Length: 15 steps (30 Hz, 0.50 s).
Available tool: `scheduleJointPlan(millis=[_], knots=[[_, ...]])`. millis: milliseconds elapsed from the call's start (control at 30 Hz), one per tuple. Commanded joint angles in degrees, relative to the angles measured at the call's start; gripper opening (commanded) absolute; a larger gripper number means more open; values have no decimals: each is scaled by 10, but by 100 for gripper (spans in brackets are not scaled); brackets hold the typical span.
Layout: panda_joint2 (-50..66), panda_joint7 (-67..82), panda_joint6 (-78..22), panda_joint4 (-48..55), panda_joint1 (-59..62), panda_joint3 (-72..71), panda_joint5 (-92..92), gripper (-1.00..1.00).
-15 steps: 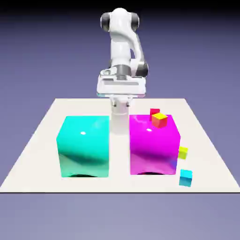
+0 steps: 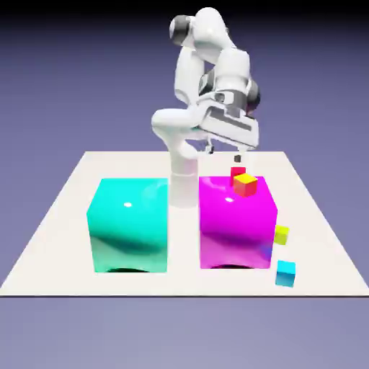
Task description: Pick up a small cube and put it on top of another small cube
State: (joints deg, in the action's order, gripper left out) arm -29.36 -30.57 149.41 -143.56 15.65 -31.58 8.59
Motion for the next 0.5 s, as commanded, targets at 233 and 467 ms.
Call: scheduleJointPlan(millis=[233, 467], knots=[[13, 53, -119, 83, 89, -166, 47, 0], [24, 99, -223, 155, 167, -311, 88, 0]])
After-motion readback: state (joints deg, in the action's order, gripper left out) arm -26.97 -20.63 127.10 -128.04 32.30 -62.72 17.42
